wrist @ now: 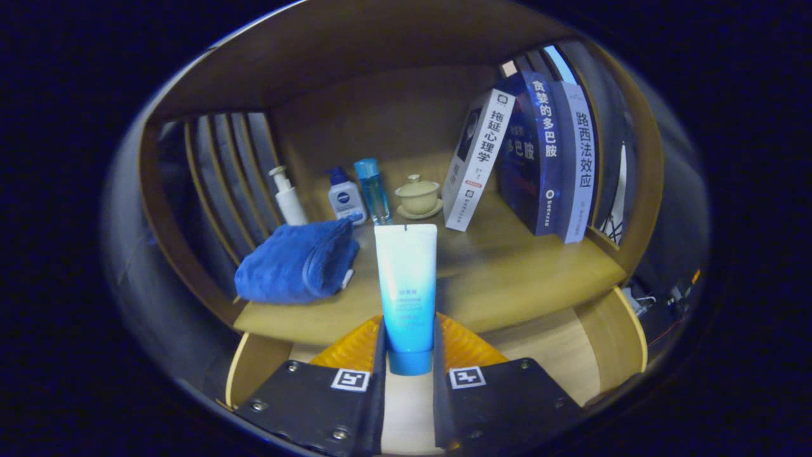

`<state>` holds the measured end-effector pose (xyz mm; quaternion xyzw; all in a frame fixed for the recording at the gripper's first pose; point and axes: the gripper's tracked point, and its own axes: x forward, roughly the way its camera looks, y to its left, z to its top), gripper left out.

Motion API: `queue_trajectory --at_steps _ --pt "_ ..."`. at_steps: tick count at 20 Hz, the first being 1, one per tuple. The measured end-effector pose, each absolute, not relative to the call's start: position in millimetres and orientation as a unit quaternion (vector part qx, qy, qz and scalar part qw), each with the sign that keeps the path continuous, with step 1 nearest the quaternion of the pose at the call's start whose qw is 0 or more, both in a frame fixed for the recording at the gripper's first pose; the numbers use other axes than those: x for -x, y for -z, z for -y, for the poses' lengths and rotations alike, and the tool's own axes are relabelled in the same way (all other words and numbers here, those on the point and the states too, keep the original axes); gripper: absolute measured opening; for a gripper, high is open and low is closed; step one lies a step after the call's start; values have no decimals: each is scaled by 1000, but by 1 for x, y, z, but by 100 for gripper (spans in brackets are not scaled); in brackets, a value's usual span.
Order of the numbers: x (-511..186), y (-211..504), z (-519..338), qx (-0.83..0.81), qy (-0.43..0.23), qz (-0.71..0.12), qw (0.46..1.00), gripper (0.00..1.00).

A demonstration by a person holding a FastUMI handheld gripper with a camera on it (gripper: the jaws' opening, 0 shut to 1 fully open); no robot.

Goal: Pull open the drawer, take out the items inside it, and place them on the countertop above the cabinet.

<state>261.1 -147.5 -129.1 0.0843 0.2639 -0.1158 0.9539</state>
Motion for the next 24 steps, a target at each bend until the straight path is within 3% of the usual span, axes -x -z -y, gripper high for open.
queue_trajectory --at_steps 6,11,16,24 --pt "-298 143 148 -122 127 -256 951 31" --pt "-304 143 146 -120 123 -253 952 40" --pt "-282 125 151 -85 145 -232 958 99" --pt "-205 86 126 -4 124 -180 976 99"
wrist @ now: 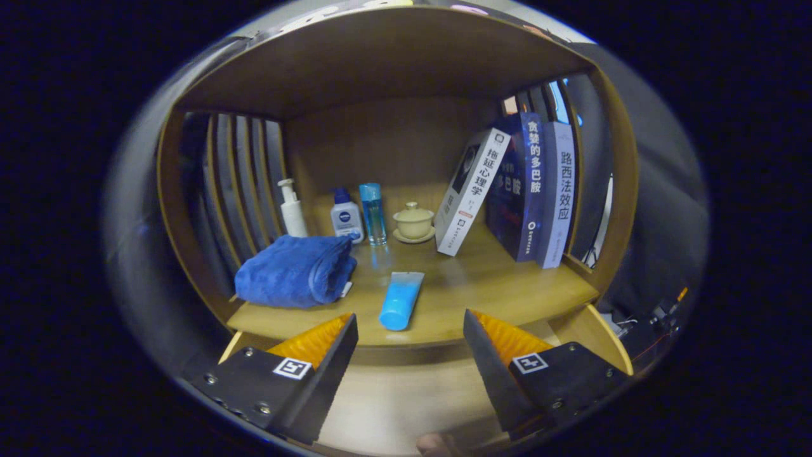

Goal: Pull open the drawer, take out the items inside it, and place them on the countertop above the cabinet.

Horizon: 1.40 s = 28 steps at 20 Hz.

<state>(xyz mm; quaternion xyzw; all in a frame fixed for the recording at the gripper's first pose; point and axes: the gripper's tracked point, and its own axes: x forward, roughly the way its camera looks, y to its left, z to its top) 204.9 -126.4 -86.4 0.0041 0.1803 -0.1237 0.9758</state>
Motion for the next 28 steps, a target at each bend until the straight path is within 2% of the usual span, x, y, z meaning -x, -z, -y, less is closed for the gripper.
queue_trajectory --at_steps 9,15,28 --pt "-113 32 72 -37 78 -143 986 99" --pt "-51 47 66 -50 92 -126 986 99" --pt "-4 83 48 -41 83 -76 993 99"
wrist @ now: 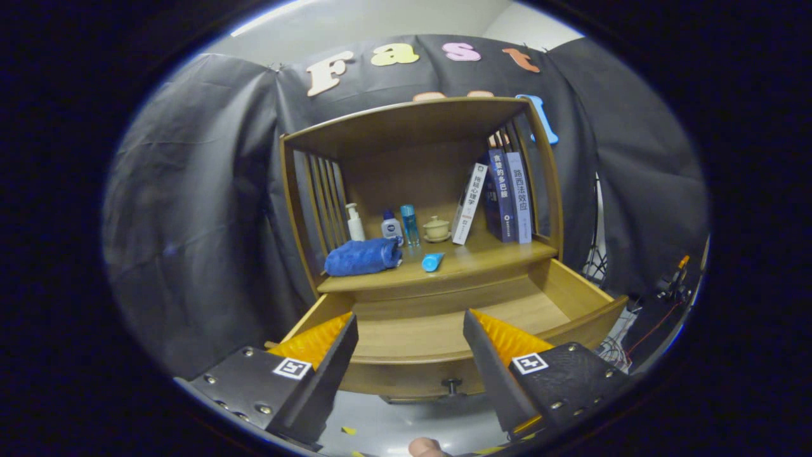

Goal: Pull open the drawer, take out the items inside it, and place them on the countertop above the cabinet.

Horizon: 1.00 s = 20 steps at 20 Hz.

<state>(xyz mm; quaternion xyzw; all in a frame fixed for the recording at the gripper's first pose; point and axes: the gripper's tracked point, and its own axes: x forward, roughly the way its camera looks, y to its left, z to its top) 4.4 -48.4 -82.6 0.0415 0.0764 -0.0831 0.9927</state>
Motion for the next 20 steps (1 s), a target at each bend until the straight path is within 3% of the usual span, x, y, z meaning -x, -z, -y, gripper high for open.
queue_trajectory --at_steps 10,20 --pt "-5 158 49 -36 73 -91 993 99" --pt "-21 188 75 -25 98 -80 992 99"
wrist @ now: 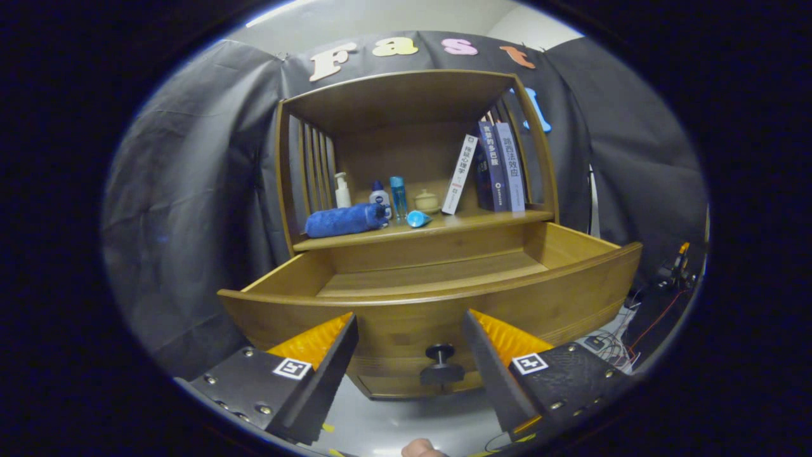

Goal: Pull open the drawer, take out the items inside it, and place them on the countertop above the cabinet.

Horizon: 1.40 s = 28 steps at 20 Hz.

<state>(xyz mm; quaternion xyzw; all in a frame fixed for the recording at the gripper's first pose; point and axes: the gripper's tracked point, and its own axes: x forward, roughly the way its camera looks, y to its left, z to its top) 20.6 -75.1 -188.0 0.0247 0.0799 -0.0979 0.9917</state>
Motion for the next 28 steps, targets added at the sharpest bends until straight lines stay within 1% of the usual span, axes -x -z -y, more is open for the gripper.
queue_trajectory --at_steps 3,7,13,16,17,28 --pt "-22 190 76 -16 107 -74 991 99" --pt "-28 195 80 33 127 -75 989 99" --pt "-58 195 89 8 111 -76 991 99" --pt "-79 184 92 10 111 -53 992 99" --pt "-90 189 94 14 111 -64 992 99" --pt "-189 196 112 18 112 -61 992 99"
